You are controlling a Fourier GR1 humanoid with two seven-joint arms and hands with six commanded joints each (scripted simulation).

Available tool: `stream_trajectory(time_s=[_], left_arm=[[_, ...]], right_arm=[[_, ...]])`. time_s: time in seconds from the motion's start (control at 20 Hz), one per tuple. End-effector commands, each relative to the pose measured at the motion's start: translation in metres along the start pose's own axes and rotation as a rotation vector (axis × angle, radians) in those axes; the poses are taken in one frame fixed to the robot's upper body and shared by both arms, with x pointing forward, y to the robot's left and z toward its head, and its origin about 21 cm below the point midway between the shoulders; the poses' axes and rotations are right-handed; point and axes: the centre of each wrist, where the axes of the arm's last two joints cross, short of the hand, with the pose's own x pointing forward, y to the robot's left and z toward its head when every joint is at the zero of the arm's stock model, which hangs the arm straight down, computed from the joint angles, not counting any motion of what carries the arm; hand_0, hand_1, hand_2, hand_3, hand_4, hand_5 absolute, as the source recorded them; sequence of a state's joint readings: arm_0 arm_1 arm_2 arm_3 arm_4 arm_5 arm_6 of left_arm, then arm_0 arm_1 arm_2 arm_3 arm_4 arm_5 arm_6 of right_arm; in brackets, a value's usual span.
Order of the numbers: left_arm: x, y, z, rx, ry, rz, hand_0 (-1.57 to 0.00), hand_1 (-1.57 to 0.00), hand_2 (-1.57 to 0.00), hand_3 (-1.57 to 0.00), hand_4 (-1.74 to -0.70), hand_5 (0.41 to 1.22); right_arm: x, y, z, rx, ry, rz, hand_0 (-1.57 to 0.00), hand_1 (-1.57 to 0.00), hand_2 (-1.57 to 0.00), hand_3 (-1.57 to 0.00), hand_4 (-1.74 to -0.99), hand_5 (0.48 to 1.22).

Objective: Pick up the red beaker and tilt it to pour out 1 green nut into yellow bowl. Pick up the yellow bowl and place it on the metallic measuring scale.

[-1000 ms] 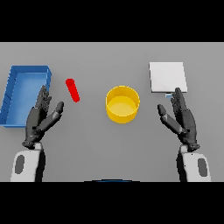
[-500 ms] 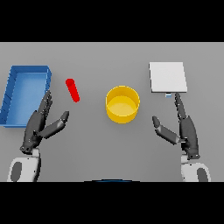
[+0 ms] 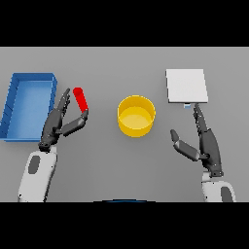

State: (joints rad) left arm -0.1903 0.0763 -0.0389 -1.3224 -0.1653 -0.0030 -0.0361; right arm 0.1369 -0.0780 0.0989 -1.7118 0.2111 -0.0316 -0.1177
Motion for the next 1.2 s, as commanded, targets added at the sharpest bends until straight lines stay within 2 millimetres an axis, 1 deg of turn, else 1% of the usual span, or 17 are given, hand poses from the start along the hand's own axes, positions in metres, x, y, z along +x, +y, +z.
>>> stream_trajectory(time_s=[0.0,0.1,0.15,0.25,0.3,0.35,0.45,0.5,0.55,0.6,0.65,0.8,0.85,0.95,1.05,1.1,1.15], left_arm=[[-0.002,-0.001,-0.006,0.003,-0.001,0.000,0.00,0.00,0.00,0.00,-1.25,0.660],[-0.002,0.001,-0.016,0.008,-0.010,-0.003,0.00,0.00,0.00,0.00,-1.27,0.673],[-0.002,0.000,-0.021,0.007,-0.009,-0.006,0.00,0.00,0.00,0.00,-1.27,0.677],[-0.004,-0.003,-0.029,-0.004,0.006,0.003,0.00,0.00,0.00,0.00,-1.28,0.682],[-0.001,-0.006,-0.033,-0.005,-0.011,0.000,0.00,0.00,0.00,0.00,-1.29,0.685],[-0.002,-0.007,-0.037,-0.013,-0.006,0.001,0.00,0.00,0.00,0.00,-1.29,0.688],[0.001,-0.009,-0.045,-0.018,-0.001,-0.013,0.00,0.00,0.00,0.00,-1.30,0.691],[0.001,-0.013,-0.048,-0.023,0.006,-0.010,0.00,0.00,0.00,0.00,-1.30,0.690],[0.000,-0.011,-0.050,-0.019,0.010,-0.014,0.00,0.00,0.00,0.00,-1.29,0.686],[0.001,-0.015,-0.054,-0.020,0.019,-0.019,0.00,0.00,0.00,0.00,-1.29,0.684],[0.004,-0.009,-0.058,-0.015,0.017,-0.023,0.00,0.00,0.00,0.00,-1.29,0.683],[0.004,-0.011,-0.064,-0.031,0.009,-0.009,0.00,0.00,0.00,0.00,-1.30,0.686],[0.001,-0.013,-0.065,-0.031,0.005,0.010,0.00,0.00,0.00,0.00,-1.31,0.688],[0.001,-0.012,-0.070,-0.029,0.007,0.015,0.00,0.00,0.00,0.00,-1.33,0.695],[-0.001,-0.018,-0.072,-0.022,-0.006,0.032,0.00,0.00,0.00,0.00,-1.35,0.704],[-0.001,-0.020,-0.074,-0.010,-0.009,0.052,0.00,-0.03,-0.07,-0.03,-1.38,0.724],[-0.003,-0.022,-0.074,0.002,-0.013,0.072,-0.12,-0.15,-0.18,-0.12,-1.41,0.750]], right_arm=[[-0.001,-0.002,0.000,-0.005,0.004,0.012,0.00,0.00,0.00,0.00,-1.281,0.635],[0.002,0.002,-0.003,0.003,-0.002,0.019,0.00,0.00,0.00,0.00,-1.274,0.635],[-0.001,-0.001,-0.002,0.001,-0.004,0.023,0.00,0.00,0.00,0.00,-1.268,0.635],[0.000,0.001,0.000,0.001,-0.002,0.015,0.00,0.00,0.00,0.00,-1.266,0.635],[0.002,0.005,0.000,0.001,-0.002,0.012,0.00,0.00,0.00,0.00,-1.269,0.638],[0.002,0.004,0.000,0.000,0.003,0.014,0.00,0.00,0.00,0.00,-1.267,0.640],[0.000,-0.003,0.000,-0.009,0.010,0.016,0.00,0.00,0.00,0.00,-1.272,0.644],[-0.001,-0.002,-0.001,-0.007,0.012,0.021,0.00,0.00,0.00,0.00,-1.271,0.646],[-0.002,-0.001,0.002,-0.004,0.013,0.021,0.00,0.00,0.00,0.00,-1.267,0.644],[0.000,-0.002,0.000,0.000,0.012,0.010,0.00,0.00,0.00,0.00,-1.269,0.643],[0.000,0.000,0.000,-0.008,0.014,0.002,0.00,0.00,0.00,0.00,-1.269,0.642],[0.003,-0.002,-0.002,-0.014,0.010,-0.002,0.00,0.00,0.00,0.00,-1.268,0.639],[0.005,-0.005,-0.002,-0.014,0.005,0.003,0.00,0.00,0.00,0.00,-1.269,0.640],[0.004,-0.002,0.001,-0.010,0.015,0.013,0.00,0.00,0.00,0.00,-1.264,0.640],[0.002,-0.003,0.002,-0.012,0.022,0.018,0.00,0.00,0.00,0.00,-1.261,0.641],[0.000,-0.002,0.000,-0.014,0.029,0.019,0.00,0.00,0.00,0.00,-1.259,0.642],[0.001,-0.004,0.003,-0.017,0.009,0.009,0.00,0.00,0.00,0.00,-1.260,0.642]])
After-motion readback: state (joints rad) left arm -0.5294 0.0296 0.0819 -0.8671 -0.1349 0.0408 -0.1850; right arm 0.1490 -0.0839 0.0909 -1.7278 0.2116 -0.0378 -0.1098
